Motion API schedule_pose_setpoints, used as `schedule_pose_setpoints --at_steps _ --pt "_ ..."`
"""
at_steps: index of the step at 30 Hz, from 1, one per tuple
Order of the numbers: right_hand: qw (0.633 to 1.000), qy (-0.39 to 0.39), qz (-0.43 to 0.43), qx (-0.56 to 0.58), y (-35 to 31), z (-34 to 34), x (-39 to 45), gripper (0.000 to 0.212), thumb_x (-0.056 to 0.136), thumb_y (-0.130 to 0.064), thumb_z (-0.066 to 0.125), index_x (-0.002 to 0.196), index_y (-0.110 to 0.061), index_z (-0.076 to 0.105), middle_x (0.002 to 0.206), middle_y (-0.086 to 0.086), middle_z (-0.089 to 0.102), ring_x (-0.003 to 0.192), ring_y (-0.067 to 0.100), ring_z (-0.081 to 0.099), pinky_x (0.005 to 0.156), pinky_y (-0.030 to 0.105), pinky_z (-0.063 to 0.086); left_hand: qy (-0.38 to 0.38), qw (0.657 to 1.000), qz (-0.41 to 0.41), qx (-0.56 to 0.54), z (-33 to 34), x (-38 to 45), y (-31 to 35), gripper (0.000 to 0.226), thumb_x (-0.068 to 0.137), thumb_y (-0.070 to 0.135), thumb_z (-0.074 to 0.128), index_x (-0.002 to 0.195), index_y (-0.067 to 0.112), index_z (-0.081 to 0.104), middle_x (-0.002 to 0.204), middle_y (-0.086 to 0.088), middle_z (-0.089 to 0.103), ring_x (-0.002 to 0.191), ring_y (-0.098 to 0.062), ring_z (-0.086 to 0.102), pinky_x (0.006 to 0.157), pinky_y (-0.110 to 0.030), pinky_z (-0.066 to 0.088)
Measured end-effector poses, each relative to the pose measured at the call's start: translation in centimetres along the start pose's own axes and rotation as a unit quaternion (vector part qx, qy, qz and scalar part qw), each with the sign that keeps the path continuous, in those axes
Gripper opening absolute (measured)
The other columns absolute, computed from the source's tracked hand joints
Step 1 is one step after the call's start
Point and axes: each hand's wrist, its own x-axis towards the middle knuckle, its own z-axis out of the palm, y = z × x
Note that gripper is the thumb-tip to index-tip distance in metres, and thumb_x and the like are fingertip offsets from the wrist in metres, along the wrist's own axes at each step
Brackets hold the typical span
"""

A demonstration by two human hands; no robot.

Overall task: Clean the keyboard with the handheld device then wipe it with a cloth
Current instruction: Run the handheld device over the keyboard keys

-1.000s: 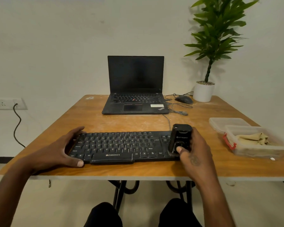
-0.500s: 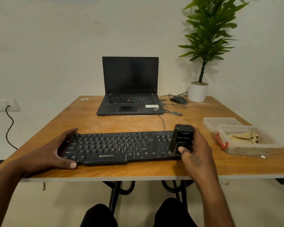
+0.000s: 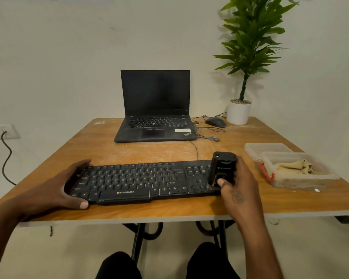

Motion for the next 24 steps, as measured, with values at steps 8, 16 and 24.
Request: schedule_pose_setpoints --at_steps 8,16,24 --pt "0.998 -0.055 -0.013 -0.032 -0.2 2.2 -0.4 0.058 0.087 0.011 0.056 0.127 -0.032 0.051 0.115 -0.010 0.064 0.104 -0.007 0.059 0.073 0.010 0.047 -0.003 1.000 0.005 -0.004 0.0 0.1 -0.5 0.125 0.041 0.062 0.098 0.144 0.067 0.027 0.149 0.016 0.044 0.127 -0.016 0.054 0.104 -0.046 0.050" --pt "0.999 0.041 0.022 0.012 1.7 -2.0 0.3 0.064 0.089 0.009 0.059 0.133 -0.036 0.049 0.132 -0.011 0.060 0.113 -0.003 0.056 0.093 0.032 0.049 0.007 1.000 0.001 0.001 -0.2 0.4 -1.1 0.126 0.041 0.058 0.100 0.145 0.066 0.028 0.149 0.015 0.044 0.128 -0.017 0.053 0.101 -0.046 0.049" --pt "1.000 -0.008 -0.006 -0.006 1.0 0.5 0.3 0.065 0.083 0.022 0.049 0.124 -0.029 0.054 0.108 -0.008 0.066 0.092 -0.013 0.061 0.065 0.004 0.048 0.006 1.000 -0.008 -0.011 -0.3 0.8 -1.8 0.126 0.044 0.048 0.103 0.146 0.063 0.031 0.149 0.011 0.046 0.127 -0.024 0.055 0.098 -0.051 0.052"
